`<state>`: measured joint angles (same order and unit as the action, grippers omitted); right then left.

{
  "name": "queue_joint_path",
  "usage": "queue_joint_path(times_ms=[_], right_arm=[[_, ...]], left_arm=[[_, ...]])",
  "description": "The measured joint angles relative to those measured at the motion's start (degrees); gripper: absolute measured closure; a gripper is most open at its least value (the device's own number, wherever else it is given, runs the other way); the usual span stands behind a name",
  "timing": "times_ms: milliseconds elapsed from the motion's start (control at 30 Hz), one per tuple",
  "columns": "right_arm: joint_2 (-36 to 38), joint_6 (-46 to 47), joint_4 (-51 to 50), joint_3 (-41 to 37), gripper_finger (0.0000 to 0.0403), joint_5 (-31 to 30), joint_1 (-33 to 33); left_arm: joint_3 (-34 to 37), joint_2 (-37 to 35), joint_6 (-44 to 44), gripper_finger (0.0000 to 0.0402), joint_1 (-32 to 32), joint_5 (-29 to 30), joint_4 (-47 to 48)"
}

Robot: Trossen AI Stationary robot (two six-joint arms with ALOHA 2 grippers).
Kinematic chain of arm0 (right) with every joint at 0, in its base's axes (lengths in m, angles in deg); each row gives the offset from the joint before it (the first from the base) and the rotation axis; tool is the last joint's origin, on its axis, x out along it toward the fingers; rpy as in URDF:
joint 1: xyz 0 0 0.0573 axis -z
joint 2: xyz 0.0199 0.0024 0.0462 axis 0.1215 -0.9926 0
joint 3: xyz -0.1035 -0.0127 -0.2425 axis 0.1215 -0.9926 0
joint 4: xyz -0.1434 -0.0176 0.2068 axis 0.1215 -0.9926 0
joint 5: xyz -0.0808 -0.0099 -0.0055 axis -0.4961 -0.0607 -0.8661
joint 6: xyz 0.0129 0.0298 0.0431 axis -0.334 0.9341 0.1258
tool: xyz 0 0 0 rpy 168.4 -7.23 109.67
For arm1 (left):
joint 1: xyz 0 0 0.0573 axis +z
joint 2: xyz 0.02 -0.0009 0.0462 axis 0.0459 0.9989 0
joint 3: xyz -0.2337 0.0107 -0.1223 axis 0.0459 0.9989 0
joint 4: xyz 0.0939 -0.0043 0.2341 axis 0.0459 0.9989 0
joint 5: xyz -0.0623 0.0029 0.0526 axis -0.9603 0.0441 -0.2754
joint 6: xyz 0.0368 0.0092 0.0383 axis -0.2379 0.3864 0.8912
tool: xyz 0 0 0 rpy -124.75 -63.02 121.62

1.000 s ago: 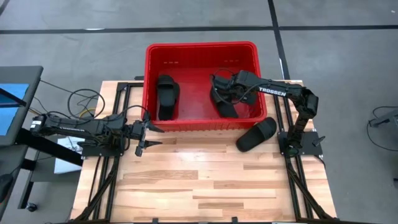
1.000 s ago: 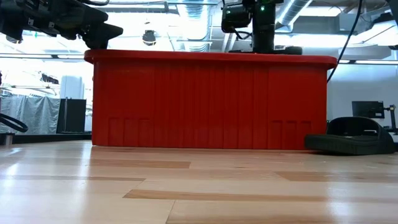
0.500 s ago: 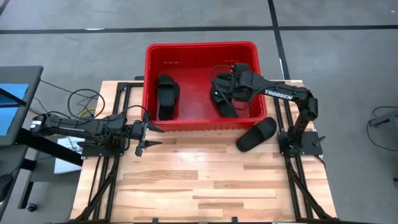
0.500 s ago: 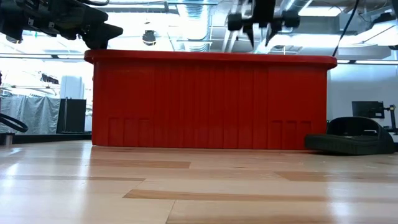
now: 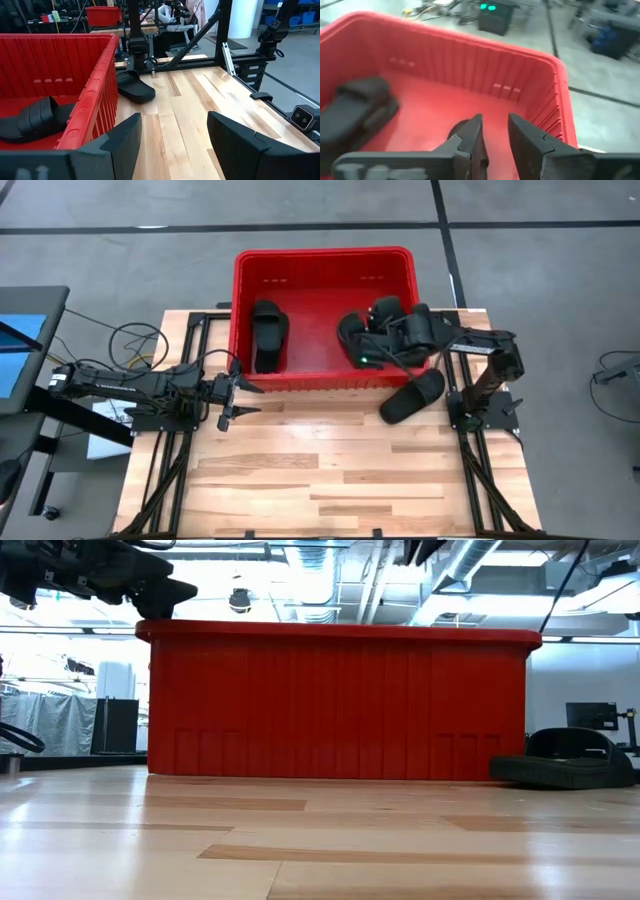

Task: Pick and place slides into bin
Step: Stack the slide on top of the right slide in the bin

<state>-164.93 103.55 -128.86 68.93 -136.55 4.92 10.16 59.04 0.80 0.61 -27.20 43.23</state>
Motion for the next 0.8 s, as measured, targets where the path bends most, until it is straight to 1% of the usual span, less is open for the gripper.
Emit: queue_joint_path(times_ms=[100,233,400,500,600,700,800], right_arm=[[1.3,-3.9,0.0,0.0,0.0324,2.6,-3.3],[2.9,-9.8,0.0,0.0,0.0327,9.6,-7.7],[3.8,-13.5,0.0,-0.1,0.0327,17.5,-12.1],[3.8,-13.3,0.0,-0.1,0.0327,23.1,-13.8],[3.8,-10.3,0.0,-0.8,0.0328,29.1,-14.9],[3.8,-6.0,0.1,-4.0,0.0328,32.8,-16.7],[3.8,-2.4,0.1,-9.5,0.0328,35.8,-19.3]], left_arm=[[-0.1,0.0,0.1,0.0183,0.0,0.0,0.7],[-0.1,0.0,0.1,0.0183,0.0,0.0,1.1],[-0.1,0.0,0.1,0.0183,0.0,0.0,1.3],[-0.1,0.0,0.1,0.0183,0.0,0.0,1.4],[-0.1,0.0,0.3,0.0183,0.0,0.0,1.4],[0.0,0.0,3.0,0.0183,0.0,-0.1,1.9],[0.1,0.1,6.0,0.0183,0.0,-0.1,2.2]])
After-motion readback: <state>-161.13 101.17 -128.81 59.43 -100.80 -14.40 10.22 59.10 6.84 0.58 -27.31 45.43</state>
